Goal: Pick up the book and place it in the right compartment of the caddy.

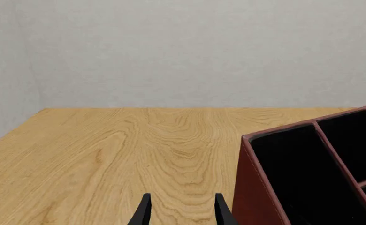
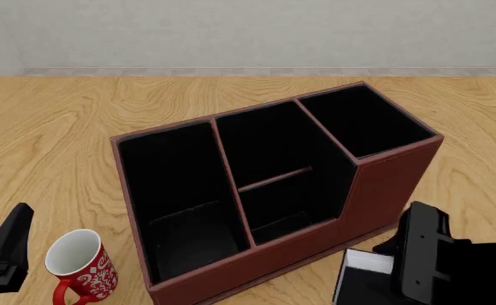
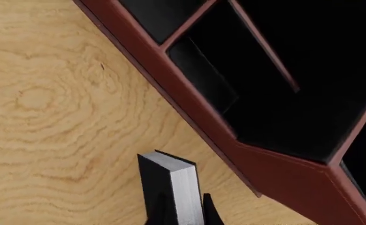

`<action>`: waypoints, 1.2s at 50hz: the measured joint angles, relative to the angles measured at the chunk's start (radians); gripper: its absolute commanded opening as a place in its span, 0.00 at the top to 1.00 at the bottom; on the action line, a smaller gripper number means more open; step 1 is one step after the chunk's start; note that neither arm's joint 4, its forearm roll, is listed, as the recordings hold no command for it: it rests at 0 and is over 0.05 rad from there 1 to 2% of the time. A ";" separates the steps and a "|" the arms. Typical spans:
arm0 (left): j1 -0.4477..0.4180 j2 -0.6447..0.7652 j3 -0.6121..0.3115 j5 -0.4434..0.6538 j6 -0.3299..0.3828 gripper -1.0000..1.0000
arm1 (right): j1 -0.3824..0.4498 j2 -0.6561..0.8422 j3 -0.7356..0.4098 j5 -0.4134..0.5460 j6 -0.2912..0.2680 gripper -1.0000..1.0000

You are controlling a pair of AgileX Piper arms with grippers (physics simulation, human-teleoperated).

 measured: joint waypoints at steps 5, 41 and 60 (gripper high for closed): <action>0.000 0.002 0.001 -0.002 0.000 0.00 | -0.004 -0.016 -0.013 0.033 -0.007 1.00; 0.000 0.002 0.002 -0.003 0.000 0.00 | -0.088 -0.208 -0.102 0.268 -0.065 1.00; 0.000 -0.001 -0.002 0.004 0.000 0.00 | -0.166 -0.301 -0.191 0.415 -0.095 1.00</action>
